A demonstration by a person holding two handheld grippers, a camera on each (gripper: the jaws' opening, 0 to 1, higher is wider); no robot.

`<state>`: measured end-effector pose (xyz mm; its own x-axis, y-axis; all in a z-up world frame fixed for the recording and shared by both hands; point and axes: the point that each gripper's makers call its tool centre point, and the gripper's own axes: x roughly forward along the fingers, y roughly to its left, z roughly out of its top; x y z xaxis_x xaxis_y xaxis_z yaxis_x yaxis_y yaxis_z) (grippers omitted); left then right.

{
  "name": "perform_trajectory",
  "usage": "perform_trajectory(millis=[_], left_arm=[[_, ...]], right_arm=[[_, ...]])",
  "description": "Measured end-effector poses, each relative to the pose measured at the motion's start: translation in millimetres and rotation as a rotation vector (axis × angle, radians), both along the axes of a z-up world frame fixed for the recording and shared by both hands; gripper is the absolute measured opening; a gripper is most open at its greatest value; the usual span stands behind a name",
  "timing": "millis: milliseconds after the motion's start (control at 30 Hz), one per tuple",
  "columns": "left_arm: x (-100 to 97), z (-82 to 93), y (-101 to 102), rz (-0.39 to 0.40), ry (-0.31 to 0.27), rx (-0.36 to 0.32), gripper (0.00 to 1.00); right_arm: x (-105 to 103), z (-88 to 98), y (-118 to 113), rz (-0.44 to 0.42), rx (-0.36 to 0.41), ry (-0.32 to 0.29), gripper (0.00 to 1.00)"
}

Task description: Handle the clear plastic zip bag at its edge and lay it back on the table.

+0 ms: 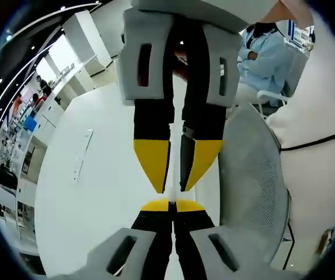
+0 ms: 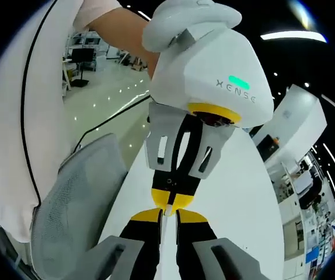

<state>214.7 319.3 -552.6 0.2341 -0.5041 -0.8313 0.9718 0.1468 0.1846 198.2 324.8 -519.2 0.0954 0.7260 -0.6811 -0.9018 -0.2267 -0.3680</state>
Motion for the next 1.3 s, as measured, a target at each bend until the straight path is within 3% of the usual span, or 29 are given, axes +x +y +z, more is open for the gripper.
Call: perform_trajectory(millis=[400, 1300], left_arm=[[-3.0, 4.0, -3.7, -0.006, -0.002, -0.012, 0.0], [-9.0, 0.7, -5.1, -0.04, 0.017, -0.01, 0.0]], right_arm=[[1.1, -5.6, 2.2, -0.006, -0.002, 0.028, 0.01], [-2.2, -8.3, 2.0, 0.025, -0.053, -0.01, 0.0]])
